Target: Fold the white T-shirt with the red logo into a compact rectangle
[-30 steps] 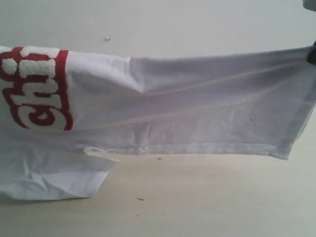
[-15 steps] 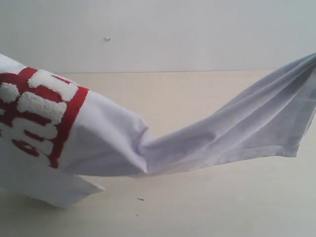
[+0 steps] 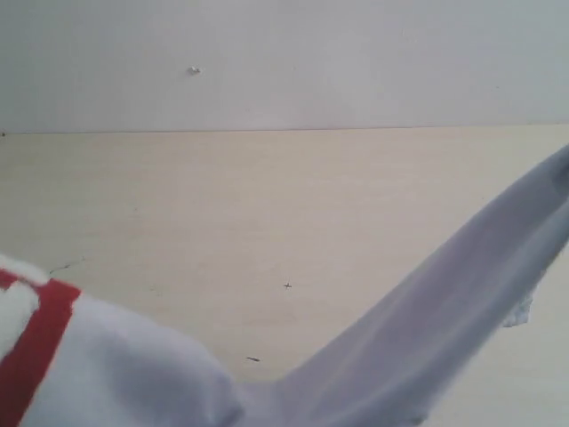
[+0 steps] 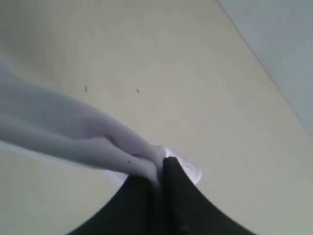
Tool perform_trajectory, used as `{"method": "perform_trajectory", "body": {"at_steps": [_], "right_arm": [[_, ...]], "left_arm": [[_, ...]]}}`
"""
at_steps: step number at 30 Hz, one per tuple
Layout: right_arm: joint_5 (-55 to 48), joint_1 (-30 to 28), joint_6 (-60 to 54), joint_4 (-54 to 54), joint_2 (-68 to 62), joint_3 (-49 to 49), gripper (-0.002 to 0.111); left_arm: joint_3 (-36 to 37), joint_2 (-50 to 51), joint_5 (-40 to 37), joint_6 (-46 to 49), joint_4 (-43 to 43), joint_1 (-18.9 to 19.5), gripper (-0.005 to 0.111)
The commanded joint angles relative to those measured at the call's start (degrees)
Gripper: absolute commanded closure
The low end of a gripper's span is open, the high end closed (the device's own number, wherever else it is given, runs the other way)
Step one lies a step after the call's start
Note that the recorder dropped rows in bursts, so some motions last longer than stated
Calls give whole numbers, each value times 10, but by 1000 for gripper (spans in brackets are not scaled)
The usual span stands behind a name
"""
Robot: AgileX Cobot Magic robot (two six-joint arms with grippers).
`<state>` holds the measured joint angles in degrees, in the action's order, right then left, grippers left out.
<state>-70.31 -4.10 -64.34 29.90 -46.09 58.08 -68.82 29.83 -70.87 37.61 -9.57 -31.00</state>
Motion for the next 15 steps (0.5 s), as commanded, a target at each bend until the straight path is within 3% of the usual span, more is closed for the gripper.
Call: {"method": "perform_trajectory", "body": {"at_steps": [1,3,9,12,15], "right_arm": [[3,42,67,-14,42,-26,108],[3,56,99,-28,46,-35,108],[3,65,166,-74,-2,-56,108],[3,65,242,-135,-92,-59,108],[3,65,274,-193,-191,-59,108]], "left_arm": [[16,-49,9,-26,-59,-16,107],[33,-55,9,-24,-34,-16,107],[138,-33,9,-37,170,-16,107],[233,12,9,-133,341,-16,107],[322,62,24,-156,392,-16,107]]}}
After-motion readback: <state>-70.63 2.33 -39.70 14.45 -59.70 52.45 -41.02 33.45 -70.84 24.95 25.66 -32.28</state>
